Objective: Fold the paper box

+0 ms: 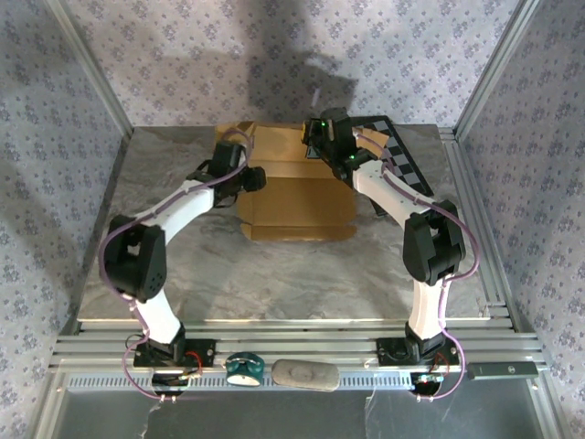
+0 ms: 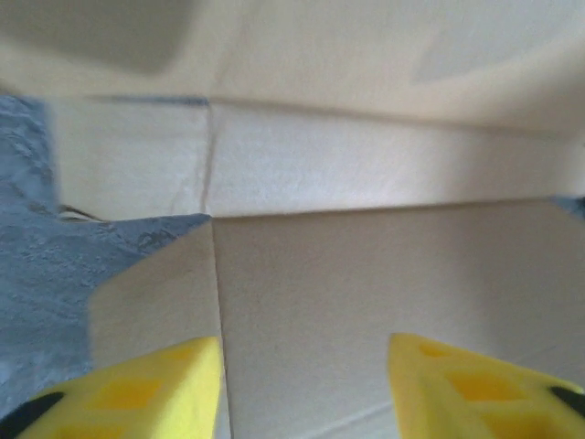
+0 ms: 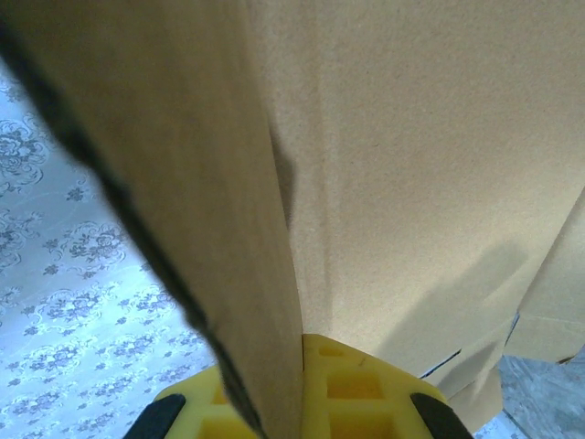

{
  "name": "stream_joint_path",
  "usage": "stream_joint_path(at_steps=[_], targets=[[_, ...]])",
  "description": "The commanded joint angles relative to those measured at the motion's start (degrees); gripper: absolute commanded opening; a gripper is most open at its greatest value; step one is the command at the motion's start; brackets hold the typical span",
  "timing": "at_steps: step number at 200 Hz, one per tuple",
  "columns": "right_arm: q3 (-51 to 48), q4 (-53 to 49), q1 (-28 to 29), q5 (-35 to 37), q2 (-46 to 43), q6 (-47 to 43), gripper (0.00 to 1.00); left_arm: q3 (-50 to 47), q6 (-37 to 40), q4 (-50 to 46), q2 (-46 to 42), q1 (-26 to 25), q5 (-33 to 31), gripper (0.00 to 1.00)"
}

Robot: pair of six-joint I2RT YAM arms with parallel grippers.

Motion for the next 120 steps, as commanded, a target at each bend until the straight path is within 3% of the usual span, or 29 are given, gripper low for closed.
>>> stream_joint_path(at_steps=[1,23,55,89,120], targets=[[-0.79,-0.53,-0.44,-0.17,-1.31,0.57,0.0,-1.95,-6.89,1.36,-6.41,6.16,7.68,0.58],[-1.02,-0.48,-0.47,-0.33,-1.41,0.55,0.0,-3.32,-11.08,5.55,-4.21,11.64,20.17,0.58],[-0.8,-0.66,-0.62,-0.52,-1.24,0.81,0.0,-4.17,-9.25,6.14,-2.33,12.68,21.68,0.49],[0.82,-2.18,-0.72,-1.02,-0.88,0.74,0.0,-11.6,-19.88,27.04,1.51,18.12,30.81,0.41],[2.58,-4.0,-0.94,-1.75,-0.54,0.64,0.0,-18.62,-32.72,43.21,2.86,25.26,31.77,0.39]])
